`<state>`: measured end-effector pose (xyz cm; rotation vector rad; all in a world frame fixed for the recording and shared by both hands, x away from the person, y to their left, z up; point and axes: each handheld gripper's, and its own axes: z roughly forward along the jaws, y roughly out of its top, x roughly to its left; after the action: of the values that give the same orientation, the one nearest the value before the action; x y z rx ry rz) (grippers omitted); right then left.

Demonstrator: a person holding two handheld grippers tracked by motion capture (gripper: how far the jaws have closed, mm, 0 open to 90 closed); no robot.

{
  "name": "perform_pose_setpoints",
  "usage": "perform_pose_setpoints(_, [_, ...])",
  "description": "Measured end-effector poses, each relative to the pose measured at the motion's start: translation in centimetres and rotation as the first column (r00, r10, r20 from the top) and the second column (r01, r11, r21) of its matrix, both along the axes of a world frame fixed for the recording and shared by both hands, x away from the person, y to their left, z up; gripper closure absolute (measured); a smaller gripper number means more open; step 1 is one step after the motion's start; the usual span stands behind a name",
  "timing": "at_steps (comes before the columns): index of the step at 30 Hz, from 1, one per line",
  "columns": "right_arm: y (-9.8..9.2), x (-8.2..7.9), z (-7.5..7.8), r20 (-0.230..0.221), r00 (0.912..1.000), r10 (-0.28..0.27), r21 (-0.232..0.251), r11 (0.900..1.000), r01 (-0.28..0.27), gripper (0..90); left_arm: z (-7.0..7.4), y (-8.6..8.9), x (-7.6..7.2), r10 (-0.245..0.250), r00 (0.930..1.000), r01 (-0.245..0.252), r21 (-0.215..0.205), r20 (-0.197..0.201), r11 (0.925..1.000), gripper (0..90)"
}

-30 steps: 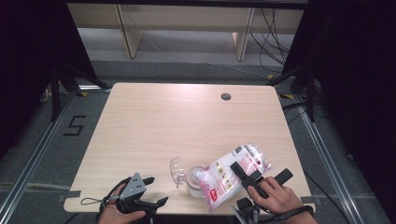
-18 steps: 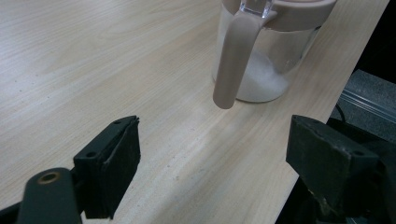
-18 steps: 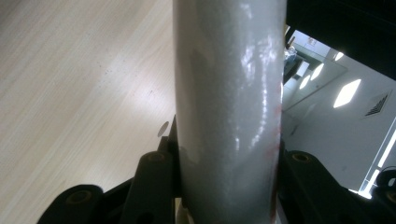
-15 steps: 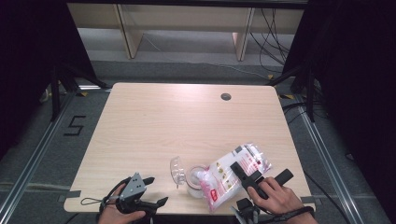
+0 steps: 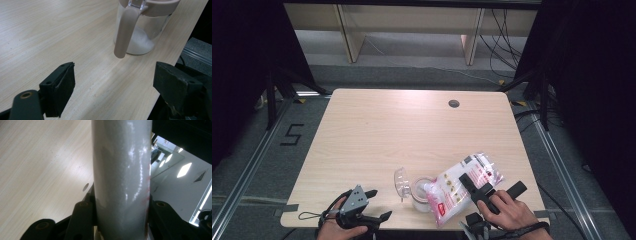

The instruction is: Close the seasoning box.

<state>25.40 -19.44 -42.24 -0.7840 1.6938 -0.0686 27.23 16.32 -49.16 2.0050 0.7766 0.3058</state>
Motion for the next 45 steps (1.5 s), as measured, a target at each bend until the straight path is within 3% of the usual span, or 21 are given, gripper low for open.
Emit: perform_pose_setpoints(45, [0.03, -0.19, 0.32, 0.003, 0.9999, -0.014, -0.019, 1.000, 0.014, 67.4, 0.00, -0.04, -0.01, -0.001, 1.0000, 0.001, 0.001, 0.000, 1.0000, 17.4])
